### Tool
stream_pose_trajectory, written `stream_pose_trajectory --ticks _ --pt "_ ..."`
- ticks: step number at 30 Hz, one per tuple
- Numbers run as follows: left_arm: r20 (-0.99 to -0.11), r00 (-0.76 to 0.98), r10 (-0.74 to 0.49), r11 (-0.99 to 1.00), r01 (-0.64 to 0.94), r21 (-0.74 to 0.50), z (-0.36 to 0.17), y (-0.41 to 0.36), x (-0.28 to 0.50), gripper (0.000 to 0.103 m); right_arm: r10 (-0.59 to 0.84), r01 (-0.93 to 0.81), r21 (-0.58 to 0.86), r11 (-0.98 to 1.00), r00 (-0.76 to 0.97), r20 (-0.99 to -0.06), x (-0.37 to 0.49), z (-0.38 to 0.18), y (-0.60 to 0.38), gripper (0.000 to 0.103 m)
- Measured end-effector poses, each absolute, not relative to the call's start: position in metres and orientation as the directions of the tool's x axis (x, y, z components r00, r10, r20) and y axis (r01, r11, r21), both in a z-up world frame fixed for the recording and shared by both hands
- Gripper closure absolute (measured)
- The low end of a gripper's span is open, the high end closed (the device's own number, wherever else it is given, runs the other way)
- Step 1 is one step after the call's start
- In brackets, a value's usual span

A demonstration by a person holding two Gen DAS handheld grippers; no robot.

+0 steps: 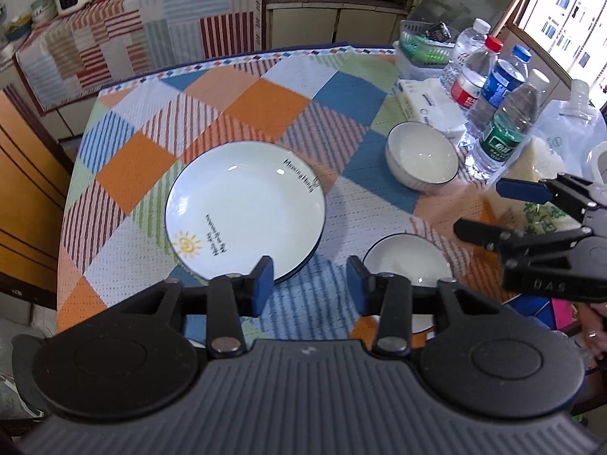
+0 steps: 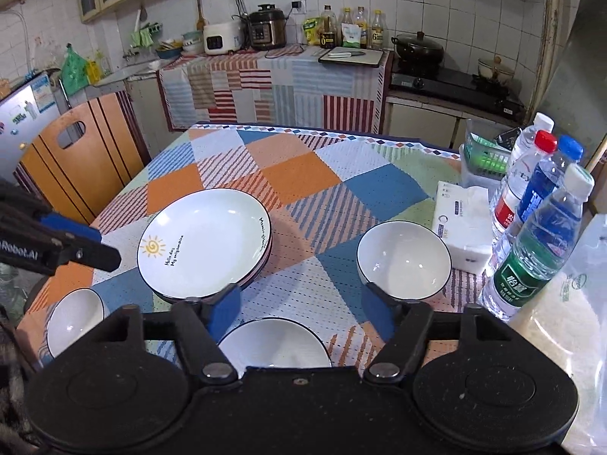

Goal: Organize plates and bowls
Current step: 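Move both tools to a white ribbed bowl and close on its rim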

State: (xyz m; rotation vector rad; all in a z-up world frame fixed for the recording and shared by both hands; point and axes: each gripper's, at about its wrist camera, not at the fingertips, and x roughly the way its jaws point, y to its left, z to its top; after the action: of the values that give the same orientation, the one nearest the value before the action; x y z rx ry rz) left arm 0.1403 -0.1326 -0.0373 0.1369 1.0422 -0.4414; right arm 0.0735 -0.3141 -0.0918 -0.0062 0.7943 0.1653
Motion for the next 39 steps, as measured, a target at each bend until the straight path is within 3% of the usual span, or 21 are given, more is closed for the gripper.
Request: stream_pose_trajectory --ticks 1,2,6,9,17,25,32,34,39 --pt "-0.858 0.428 -0.285 0.904 0.417 -0.092 -0.036 -0.138 0.140 0.058 0.151 -0.145 0.069 0.987 0.692 -0.705 0.073 -0.094 -0.319 0.011" --pt "-0.858 0.428 -0.283 0.904 0.418 -0.090 -0.036 -0.144 0.141 0.054 0.155 -0.137 0.082 0.987 0.699 -0.698 0.073 -0.097 -0.324 0.009" --pt "-0.857 0.428 -0.287 0.902 0.421 -0.091 -0.041 -0.166 0.148 0.037 0.159 -0.120 0.105 0.987 0.722 -0.673 0.078 -0.109 -0.339 0.007" --pt "-0.854 0.427 -0.296 0.899 0.426 -0.099 -0.049 -0.184 0.158 0.030 0.127 -0.092 0.087 0.992 0.718 -0.685 0.088 -0.126 -0.344 0.007" --pt "-0.841 0.411 -0.351 0.886 0.437 -0.156 -0.086 -0.233 0.198 0.021 -0.031 -0.051 -0.098 0.994 0.720 -0.694 0.117 -0.171 -0.345 0.007" --pt "-0.856 0.375 -0.357 0.888 0.419 -0.187 -0.145 -0.278 0.243 0.021 -0.014 0.022 0.000 1.000 0.653 -0.757 0.156 -0.208 -0.380 0.007" --pt "-0.857 0.401 -0.324 0.908 0.386 -0.163 -0.172 -0.300 0.257 0.025 -0.022 0.026 -0.006 1.000 0.638 -0.770 0.171 -0.231 -0.380 0.007" --pt "-0.860 0.392 -0.328 0.906 0.389 -0.169 -0.177 -0.307 0.260 0.031 -0.020 0.027 -0.004 1.000 0.637 -0.771 0.175 -0.237 -0.381 0.007" --pt "-0.872 0.363 -0.328 0.903 0.391 -0.176 -0.191 -0.319 0.268 0.057 0.006 0.025 0.031 0.999 0.672 -0.740 0.179 -0.244 -0.387 0.007"
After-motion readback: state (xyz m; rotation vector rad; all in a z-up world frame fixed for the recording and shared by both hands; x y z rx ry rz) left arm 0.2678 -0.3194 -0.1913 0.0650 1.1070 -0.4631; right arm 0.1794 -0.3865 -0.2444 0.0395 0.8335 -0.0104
